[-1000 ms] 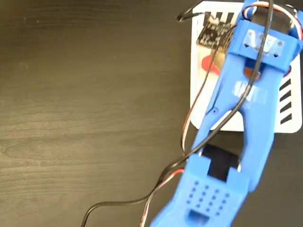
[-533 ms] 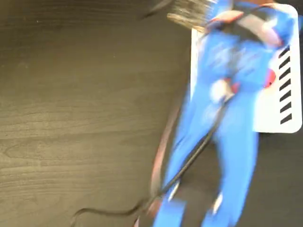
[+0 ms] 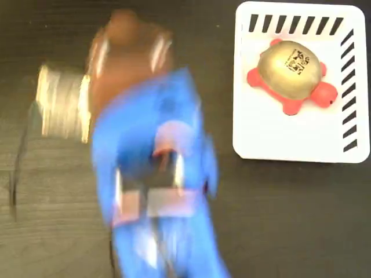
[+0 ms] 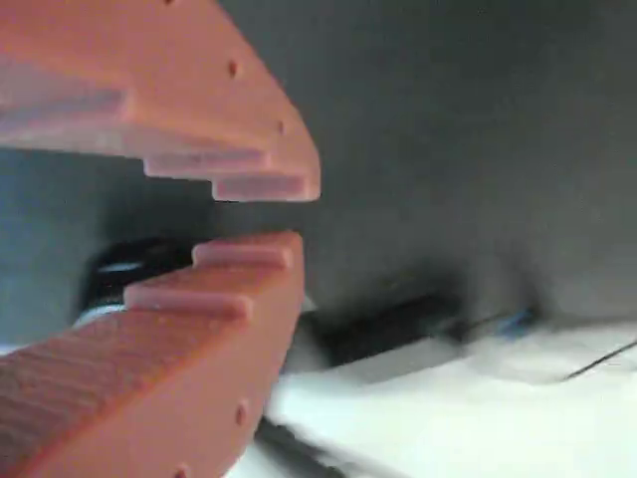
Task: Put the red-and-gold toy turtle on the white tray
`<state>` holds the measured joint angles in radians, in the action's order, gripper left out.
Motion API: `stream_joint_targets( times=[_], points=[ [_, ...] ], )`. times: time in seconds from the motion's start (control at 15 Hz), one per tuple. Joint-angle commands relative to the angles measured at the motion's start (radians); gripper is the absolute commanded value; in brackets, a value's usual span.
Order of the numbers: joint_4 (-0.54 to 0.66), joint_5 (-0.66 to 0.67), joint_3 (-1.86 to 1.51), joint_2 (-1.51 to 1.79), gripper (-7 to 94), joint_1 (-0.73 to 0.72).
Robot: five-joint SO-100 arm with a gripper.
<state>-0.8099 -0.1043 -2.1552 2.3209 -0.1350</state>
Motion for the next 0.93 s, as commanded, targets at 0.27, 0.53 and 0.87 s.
stream_joint_targets(
  times=[0.27, 0.53, 0.87],
  points=[
    [-0.043, 0.069, -0.741, 0.746, 0, 0.044],
    [-0.268, 0.044, -0.799, 0.928, 0, 0.071],
    [-0.462, 0.072, -0.773, 0.928, 0, 0.064]
  ],
)
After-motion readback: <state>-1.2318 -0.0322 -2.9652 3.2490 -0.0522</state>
